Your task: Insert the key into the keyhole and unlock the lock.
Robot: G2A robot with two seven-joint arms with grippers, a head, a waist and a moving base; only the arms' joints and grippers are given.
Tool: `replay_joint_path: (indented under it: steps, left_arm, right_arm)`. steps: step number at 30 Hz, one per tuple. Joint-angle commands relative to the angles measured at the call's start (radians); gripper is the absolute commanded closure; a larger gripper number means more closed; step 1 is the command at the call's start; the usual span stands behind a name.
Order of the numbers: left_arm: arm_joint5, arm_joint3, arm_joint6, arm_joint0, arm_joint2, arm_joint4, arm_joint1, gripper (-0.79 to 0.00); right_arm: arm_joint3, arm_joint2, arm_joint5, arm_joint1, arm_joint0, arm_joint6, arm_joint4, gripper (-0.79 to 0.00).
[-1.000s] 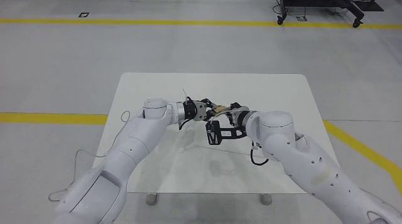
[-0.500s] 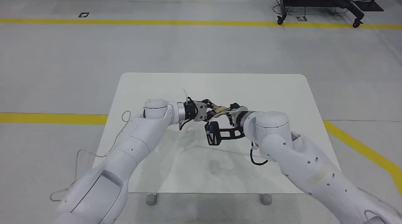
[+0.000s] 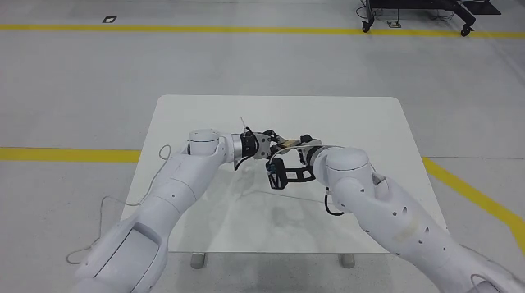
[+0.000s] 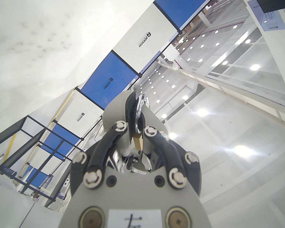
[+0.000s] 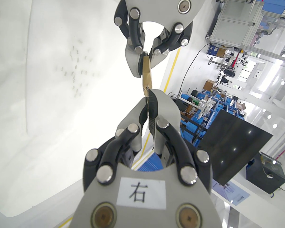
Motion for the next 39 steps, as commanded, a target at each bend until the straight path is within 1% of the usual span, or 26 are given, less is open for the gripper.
replay_joint_path:
  steps: [1, 14, 22, 24, 25, 26, 27, 28, 31, 35, 37, 39]
  left_arm:
    - [-0.001, 0.000, 0.000, 0.001, -0.003, 0.002, -0.001, 0.000]
    - [0.010, 0.010, -0.022, -0.001, -0.017, 0.005, -0.005, 0.000]
    - [0.010, 0.018, -0.031, -0.003, -0.024, 0.010, -0.009, 0.000]
    - [0.010, 0.020, -0.033, -0.003, -0.025, 0.012, -0.010, 0.000]
    - [0.009, 0.021, -0.033, -0.004, -0.026, 0.013, -0.010, 0.000]
    - [0.009, 0.021, -0.034, -0.004, -0.027, 0.014, -0.010, 0.000]
    - [0.009, 0.022, -0.034, -0.004, -0.027, 0.015, -0.011, 0.000]
    - [0.009, 0.022, -0.035, -0.004, -0.028, 0.016, -0.011, 0.000]
    - [0.009, 0.024, -0.036, -0.004, -0.030, 0.018, -0.012, 0.000]
    - [0.007, 0.026, -0.036, -0.004, -0.033, 0.023, -0.013, 0.000]
    - [0.006, 0.026, -0.036, -0.003, -0.035, 0.025, -0.014, 0.000]
    - [0.001, 0.026, -0.037, -0.004, -0.038, 0.026, -0.014, 0.000]
  right_arm:
    - [0.004, -0.004, -0.002, -0.003, 0.003, -0.002, 0.007, 0.000]
    - [0.044, -0.020, 0.008, -0.022, 0.019, 0.008, 0.017, 0.000]
    - [0.045, 0.021, 0.008, -0.026, 0.018, -0.010, 0.086, 0.000]
    - [0.045, 0.030, 0.003, -0.026, 0.014, -0.011, 0.093, -0.058]
    - [0.045, 0.035, 0.002, -0.025, 0.011, -0.011, 0.096, -0.117]
    - [0.044, 0.038, 0.001, -0.025, 0.010, -0.011, 0.098, -0.206]
    - [0.044, 0.041, 0.000, -0.025, 0.008, -0.011, 0.099, -0.265]
    - [0.042, 0.045, 0.000, -0.025, 0.006, -0.013, 0.102, -0.296]
    - [0.041, 0.052, -0.003, -0.025, 0.002, -0.014, 0.105, -0.283]
    - [0.035, 0.064, -0.004, -0.025, 0.000, -0.021, 0.114, -0.299]
    - [0.032, 0.079, 0.000, -0.025, -0.002, -0.036, 0.136, -0.320]
    - [0.036, 0.115, 0.019, -0.023, -0.010, -0.070, 0.192, -0.342]
